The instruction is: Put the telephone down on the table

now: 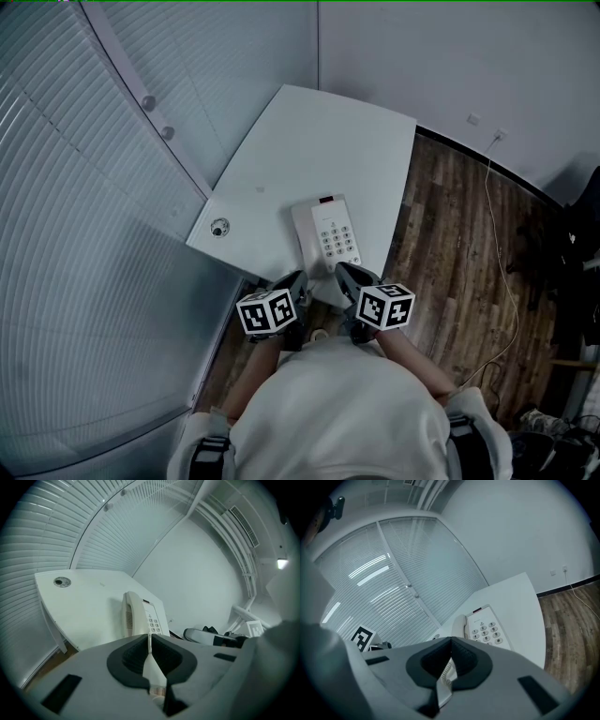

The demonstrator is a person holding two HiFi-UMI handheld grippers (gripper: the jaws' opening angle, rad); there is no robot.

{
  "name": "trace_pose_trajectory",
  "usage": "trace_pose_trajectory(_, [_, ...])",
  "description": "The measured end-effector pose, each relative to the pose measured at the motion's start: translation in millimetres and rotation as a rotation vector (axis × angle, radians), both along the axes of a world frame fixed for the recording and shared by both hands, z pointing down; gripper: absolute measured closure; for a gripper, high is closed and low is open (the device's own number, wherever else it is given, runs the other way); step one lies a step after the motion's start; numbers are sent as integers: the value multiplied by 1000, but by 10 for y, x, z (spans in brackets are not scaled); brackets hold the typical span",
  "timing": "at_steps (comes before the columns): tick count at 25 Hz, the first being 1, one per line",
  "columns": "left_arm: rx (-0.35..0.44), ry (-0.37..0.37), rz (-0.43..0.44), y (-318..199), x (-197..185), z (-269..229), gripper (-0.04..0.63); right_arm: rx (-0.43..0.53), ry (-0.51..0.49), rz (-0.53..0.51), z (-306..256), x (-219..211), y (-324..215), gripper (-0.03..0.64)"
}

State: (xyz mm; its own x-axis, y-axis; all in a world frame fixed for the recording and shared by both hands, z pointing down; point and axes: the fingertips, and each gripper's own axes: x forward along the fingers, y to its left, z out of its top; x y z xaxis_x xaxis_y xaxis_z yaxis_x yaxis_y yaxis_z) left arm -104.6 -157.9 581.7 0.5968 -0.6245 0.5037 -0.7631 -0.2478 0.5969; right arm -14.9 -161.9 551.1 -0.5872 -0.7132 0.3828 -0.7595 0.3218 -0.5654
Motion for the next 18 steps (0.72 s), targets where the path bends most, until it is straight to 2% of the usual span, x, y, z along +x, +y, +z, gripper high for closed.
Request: trace_pose_trajectory(18, [-9, 27, -23, 4, 40, -10, 554, 0, -19, 9, 6, 77, -3, 597])
